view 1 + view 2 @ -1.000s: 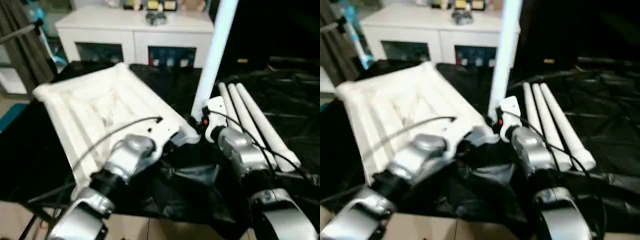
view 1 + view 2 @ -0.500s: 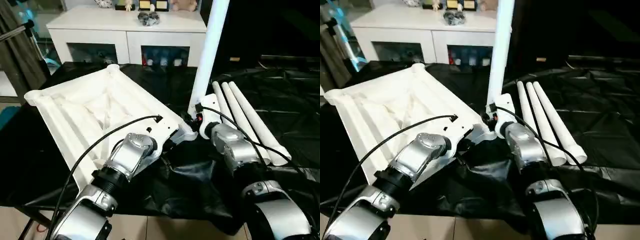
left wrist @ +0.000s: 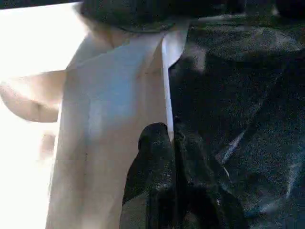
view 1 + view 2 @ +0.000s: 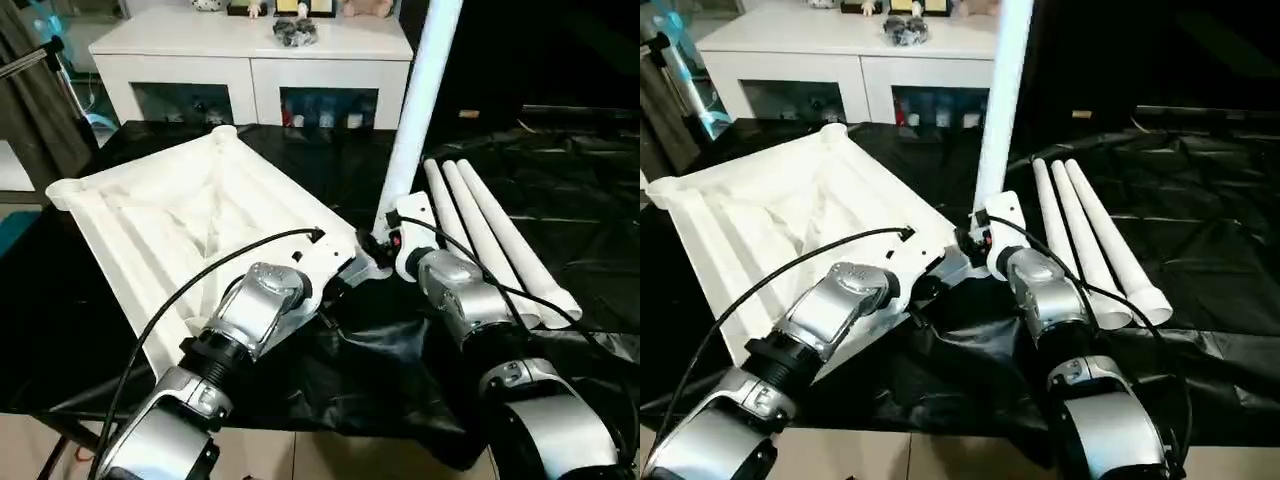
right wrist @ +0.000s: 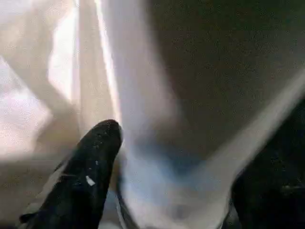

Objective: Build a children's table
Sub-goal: Rotate leg to tighten

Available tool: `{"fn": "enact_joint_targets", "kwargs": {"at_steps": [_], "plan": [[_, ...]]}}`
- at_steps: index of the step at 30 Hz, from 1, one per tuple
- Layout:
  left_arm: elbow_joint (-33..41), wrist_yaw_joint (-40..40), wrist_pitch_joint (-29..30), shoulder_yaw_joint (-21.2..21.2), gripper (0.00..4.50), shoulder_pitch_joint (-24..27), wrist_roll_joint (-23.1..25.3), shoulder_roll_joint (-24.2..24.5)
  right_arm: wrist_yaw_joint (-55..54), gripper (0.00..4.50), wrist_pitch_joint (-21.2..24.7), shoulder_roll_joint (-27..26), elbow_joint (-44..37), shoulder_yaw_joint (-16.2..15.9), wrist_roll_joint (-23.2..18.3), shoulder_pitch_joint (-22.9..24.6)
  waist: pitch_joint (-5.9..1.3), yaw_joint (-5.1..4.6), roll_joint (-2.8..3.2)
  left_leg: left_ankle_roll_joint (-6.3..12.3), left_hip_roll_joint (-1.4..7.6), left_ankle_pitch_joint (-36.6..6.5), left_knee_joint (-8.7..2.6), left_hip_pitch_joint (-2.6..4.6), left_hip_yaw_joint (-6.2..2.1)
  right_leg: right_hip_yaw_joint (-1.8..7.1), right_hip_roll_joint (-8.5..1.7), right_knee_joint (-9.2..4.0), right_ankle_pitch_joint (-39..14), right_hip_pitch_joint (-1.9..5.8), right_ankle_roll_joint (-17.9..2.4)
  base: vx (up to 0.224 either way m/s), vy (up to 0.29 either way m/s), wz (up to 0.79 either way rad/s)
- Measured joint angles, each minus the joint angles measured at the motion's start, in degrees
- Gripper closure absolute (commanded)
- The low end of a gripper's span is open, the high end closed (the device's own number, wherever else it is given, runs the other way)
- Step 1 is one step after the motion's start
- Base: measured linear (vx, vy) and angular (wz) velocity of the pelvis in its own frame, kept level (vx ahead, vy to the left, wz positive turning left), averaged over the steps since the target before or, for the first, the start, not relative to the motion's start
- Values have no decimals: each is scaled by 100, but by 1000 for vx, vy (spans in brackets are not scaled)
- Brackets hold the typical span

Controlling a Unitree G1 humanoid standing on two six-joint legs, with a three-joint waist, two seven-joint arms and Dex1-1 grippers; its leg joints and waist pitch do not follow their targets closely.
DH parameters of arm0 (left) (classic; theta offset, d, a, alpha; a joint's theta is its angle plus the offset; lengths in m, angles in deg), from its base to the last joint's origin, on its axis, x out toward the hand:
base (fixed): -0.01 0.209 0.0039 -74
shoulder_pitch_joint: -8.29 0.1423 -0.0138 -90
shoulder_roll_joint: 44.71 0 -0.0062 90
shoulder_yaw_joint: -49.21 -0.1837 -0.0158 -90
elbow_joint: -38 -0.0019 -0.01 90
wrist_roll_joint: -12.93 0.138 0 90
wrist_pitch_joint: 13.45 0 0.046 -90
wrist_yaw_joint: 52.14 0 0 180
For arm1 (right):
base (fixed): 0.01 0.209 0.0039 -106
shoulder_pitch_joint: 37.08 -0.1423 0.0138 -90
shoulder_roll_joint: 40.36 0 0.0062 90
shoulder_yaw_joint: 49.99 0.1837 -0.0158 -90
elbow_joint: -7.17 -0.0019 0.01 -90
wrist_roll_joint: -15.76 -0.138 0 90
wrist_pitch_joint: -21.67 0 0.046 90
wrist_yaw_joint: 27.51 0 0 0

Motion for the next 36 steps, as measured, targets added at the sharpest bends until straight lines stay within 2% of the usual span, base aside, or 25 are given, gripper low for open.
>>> {"fn": "enact_joint_targets", "kwargs": {"at_steps": [4,7,9,13,16,18,20,24,28,36], "plan": [[169,162,-48,-5,450,21,4,140,361,38,45,56,-211,-1,-14,22,-8,18,-9,10,1,9,13,-80,36,25,-1,26,165,-56,-185,0,0,0],[263,363,-183,-6,450,73,-10,254,716,20,190,157,-533,-19,-52,144,-5,43,-5,40,11,32,25,-90,55,33,-3,38,303,-69,-181,0,0,0],[399,570,-380,-14,450,174,-58,422,1057,5,288,330,-873,-203,-66,271,1,67,5,38,23,33,18,-96,55,25,-1,48,319,-81,-155,0,0,0],[653,848,-533,-17,450,290,-112,656,1514,5,386,555,-1394,-385,-90,469,0,135,9,3,50,53,33,-121,69,25,3,139,332,-137,-86,63,-32,1],[891,1094,-573,-18,450,354,-176,784,1948,5,511,879,-1966,-479,-116,683,-7,190,27,40,67,95,77,-215,71,22,8,230,273,-234,-88,65,-22,2],[991,1224,-621,-30,450,406,-221,869,2171,5,593,1048,-2296,-539,-117,825,-8,217,28,57,67,86,81,-239,68,22,9,236,261,-256,-95,56,-8,3],[1094,1443,-749,-41,450,485,-269,982,2506,5,696,1313,-2801,-636,-154,1039,-11,284,35,72,69,77,97,-274,64,18,9,239,260,-283,-96,0,0,0],[1178,1816,-935,-79,450,591,-344,1163,2978,5,861,1662,-3468,-709,-322,1313,-3,344,48,85,74,67,157,-281,64,22,4,259,258,-273,-98,0,0,0],[1192,2029,-986,-134,450,661,-411,1234,3254,5,978,1890,-3883,-719,-447,1445,1,333,56,52,75,51,209,-268,78,45,-4,299,262,-249,-103,-27,6,2],[1226,2517,-1196,-270,450,758,-481,1487,3608,5,1277,2308,-4422,-829,-513,1790,3,335,59,50,74,51,210,-216,105,85,-4,321,265,-194,-98,-6,1,1]]}}
